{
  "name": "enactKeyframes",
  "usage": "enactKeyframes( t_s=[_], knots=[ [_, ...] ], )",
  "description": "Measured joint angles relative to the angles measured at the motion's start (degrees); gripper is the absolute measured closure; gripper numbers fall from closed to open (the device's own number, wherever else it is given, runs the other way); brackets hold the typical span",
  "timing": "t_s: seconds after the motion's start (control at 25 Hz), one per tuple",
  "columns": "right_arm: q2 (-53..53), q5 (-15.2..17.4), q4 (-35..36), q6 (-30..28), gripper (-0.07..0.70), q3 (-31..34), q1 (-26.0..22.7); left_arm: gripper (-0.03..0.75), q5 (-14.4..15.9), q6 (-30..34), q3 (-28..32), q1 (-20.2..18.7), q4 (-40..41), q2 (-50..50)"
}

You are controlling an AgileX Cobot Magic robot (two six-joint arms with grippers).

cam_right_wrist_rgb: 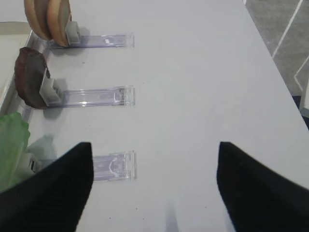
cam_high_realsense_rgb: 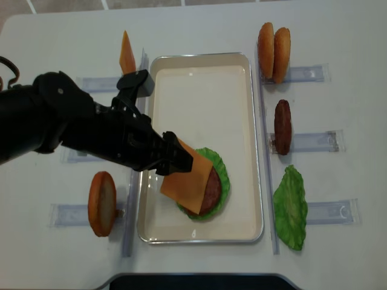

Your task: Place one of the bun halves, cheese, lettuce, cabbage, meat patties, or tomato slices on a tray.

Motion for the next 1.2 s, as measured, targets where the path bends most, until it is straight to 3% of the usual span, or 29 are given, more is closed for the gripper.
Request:
enactKeyframes(
  t_s=[0.48,0.88,1.04,1.2],
  knots=[
    [0.00,0.00,0.00,0.00,0.097,0.00,0.00,0.174,0.29,-5.59,-0.20,0.00,4.06,0.00],
    [0.00,0.00,0.00,0.00,0.097,0.00,0.00,0.171,-0.17,-6.31,-0.34,0.00,5.46,0.00],
    [0.00,0.00,0.00,0.00,0.097,0.00,0.00,0.171,-0.04,-9.14,-2.81,0.08,9.20,0.00],
    [0.00,0.00,0.00,0.00,0.097,0.00,0.00,0.171,1.99,-11.36,-6.16,1.25,12.66,0.00]
  ],
)
